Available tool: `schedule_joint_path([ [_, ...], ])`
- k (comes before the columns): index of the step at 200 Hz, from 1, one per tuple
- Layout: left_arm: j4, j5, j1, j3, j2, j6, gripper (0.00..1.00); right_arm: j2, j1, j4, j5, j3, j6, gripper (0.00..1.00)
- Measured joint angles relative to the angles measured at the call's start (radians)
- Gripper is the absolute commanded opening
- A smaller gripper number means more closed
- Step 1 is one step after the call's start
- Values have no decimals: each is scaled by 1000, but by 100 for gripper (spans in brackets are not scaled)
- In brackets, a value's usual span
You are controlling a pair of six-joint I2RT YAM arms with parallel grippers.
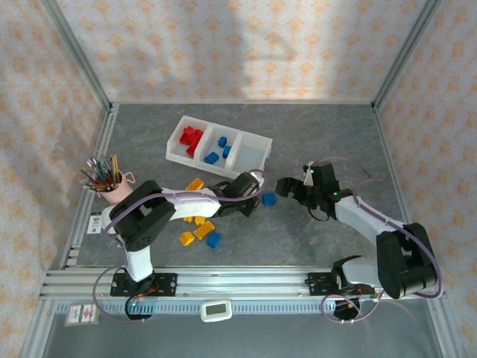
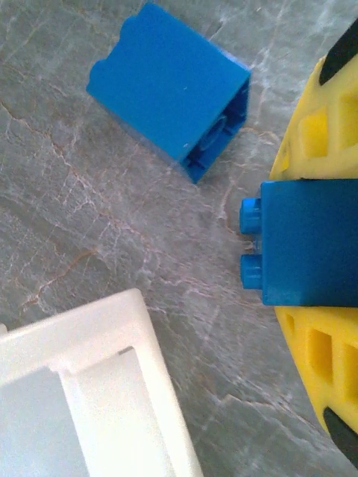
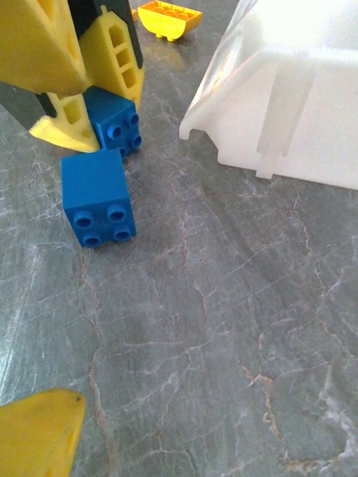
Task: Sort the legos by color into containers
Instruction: Pick up the lego from the center of the table, then place the lego in the container.
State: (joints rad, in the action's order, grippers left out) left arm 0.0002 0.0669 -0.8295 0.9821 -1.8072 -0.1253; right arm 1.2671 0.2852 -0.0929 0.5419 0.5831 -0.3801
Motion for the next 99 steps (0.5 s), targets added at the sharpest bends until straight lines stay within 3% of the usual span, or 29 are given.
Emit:
schedule_joint_path([
  [71,-9,-31,7,-136,358,-135,22,-13,2,-53,-3,85,20,100],
  [99,-70,-79,92,-76,416,-194,22,-8,40,-66,-15,157,22,100],
])
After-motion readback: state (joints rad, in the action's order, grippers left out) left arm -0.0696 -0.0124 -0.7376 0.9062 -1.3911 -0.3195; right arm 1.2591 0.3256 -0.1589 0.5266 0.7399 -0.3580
